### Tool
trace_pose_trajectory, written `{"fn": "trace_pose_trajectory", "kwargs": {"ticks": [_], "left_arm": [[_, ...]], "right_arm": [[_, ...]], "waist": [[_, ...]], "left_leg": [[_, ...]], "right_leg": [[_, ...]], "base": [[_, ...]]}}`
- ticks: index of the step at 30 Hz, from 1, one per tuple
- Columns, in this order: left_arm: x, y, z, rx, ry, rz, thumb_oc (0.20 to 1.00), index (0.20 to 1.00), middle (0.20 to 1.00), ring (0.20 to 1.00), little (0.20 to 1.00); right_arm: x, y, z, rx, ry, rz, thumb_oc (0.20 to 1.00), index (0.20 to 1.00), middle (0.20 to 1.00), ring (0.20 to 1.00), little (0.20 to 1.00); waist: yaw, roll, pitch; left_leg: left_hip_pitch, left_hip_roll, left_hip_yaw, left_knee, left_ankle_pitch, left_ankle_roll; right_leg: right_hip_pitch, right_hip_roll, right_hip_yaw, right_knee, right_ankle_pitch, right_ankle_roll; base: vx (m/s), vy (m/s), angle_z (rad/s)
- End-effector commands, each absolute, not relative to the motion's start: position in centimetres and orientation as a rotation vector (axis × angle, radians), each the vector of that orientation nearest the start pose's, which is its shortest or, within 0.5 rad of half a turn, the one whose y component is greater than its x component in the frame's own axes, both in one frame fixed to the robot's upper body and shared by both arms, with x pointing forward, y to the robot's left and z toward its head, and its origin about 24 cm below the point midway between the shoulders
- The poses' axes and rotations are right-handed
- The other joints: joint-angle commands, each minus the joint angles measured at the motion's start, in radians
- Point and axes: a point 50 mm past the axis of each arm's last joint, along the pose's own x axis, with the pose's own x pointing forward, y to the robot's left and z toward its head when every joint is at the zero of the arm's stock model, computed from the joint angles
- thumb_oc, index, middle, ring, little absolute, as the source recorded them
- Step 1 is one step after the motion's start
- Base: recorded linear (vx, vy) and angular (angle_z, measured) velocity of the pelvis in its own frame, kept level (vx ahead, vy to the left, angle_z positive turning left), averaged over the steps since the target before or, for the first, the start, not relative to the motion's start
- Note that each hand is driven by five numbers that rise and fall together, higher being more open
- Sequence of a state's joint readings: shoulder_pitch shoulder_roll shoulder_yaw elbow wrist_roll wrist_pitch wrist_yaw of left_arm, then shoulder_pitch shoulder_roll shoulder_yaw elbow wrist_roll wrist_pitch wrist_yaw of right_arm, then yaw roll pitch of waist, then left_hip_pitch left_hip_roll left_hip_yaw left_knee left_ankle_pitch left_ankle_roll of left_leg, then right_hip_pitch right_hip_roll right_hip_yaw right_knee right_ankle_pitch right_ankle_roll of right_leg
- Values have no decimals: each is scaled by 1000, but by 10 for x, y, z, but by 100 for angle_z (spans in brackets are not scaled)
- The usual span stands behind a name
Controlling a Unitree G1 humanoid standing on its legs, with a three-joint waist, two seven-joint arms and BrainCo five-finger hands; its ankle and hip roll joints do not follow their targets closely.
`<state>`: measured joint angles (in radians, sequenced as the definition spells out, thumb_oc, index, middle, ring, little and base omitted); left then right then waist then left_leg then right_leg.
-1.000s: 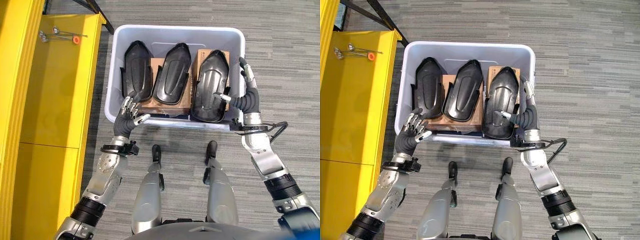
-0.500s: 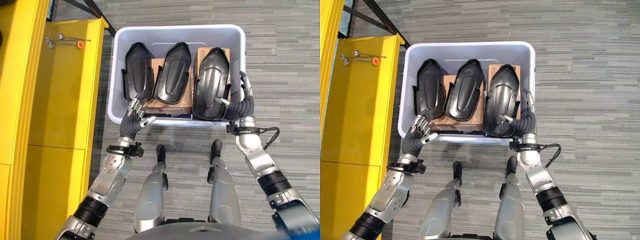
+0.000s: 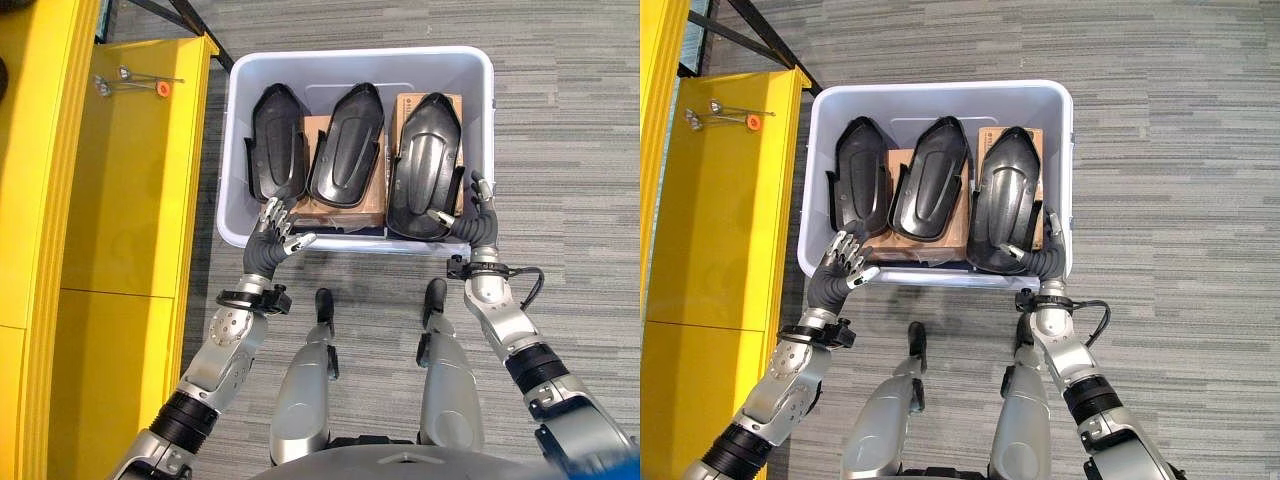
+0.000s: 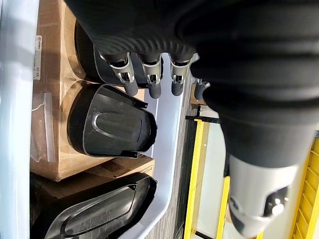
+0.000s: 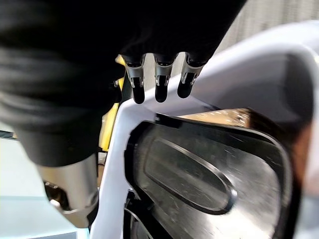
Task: Move parts from the plastic box to the shelf.
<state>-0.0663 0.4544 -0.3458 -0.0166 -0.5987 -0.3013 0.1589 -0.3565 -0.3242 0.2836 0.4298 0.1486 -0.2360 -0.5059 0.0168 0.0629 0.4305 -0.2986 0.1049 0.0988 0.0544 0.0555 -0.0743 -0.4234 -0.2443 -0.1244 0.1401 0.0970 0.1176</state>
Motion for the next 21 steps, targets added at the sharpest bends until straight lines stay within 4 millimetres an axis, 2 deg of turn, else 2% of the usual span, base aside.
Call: {"fn": "trace_pose_trajectory", "kwargs": {"ticks": [1,3,4,9,10,12,21], "left_arm": [[248,167,92,-185,-300,-170,1000,1000,1000,1000,1000],[248,167,92,-183,-300,-171,1000,1000,1000,1000,1000],[248,167,91,-188,-292,-172,1000,1000,1000,1000,1000],[248,166,92,-190,-295,-177,1000,1000,1000,1000,1000],[248,165,92,-193,-296,-178,1000,1000,1000,1000,1000],[249,165,92,-192,-294,-179,1000,1000,1000,1000,1000],[249,162,95,-204,-298,-204,1000,1000,1000,1000,1000]], "right_arm": [[314,-166,70,-130,-220,-235,1000,1000,1000,1000,1000],[315,-167,65,-122,-191,-242,1000,1000,1000,1000,1000],[317,-169,55,-109,-137,-260,1000,1000,1000,1000,1000],[318,-170,48,-97,-100,-276,1000,1000,1000,1000,1000],[320,-173,39,-78,-50,-301,1000,1000,1000,1000,1000],[321,-176,36,-58,-26,-319,1000,1000,1000,1000,1000],[337,-190,40,-52,11,-391,1000,1000,1000,1000,1000]], "waist": [[11,-14,-34],[13,-11,-32],[17,-9,-28],[20,-5,-22],[23,-1,-20],[26,2,-22],[43,15,-15]], "left_leg": [[-45,50,-12,99,-48,-25],[-47,48,-12,98,-47,-24],[-51,47,-14,101,-47,-23],[-52,48,-16,106,-51,-23],[-54,46,-17,108,-52,-22],[-59,45,-19,108,-49,-21],[-67,44,-20,115,-55,-20]], "right_leg": [[25,-59,46,44,-11,45],[24,-58,44,46,-11,44],[21,-58,45,50,-12,43],[22,-58,44,56,-17,43],[18,-58,45,61,-18,43],[13,-59,42,61,-15,42],[8,-59,42,71,-23,42]], "base": [[0,0,0],[0,0,0],[0,0,0],[0,0,0],[0,0,0],[0,0,0],[0,0,0]]}}
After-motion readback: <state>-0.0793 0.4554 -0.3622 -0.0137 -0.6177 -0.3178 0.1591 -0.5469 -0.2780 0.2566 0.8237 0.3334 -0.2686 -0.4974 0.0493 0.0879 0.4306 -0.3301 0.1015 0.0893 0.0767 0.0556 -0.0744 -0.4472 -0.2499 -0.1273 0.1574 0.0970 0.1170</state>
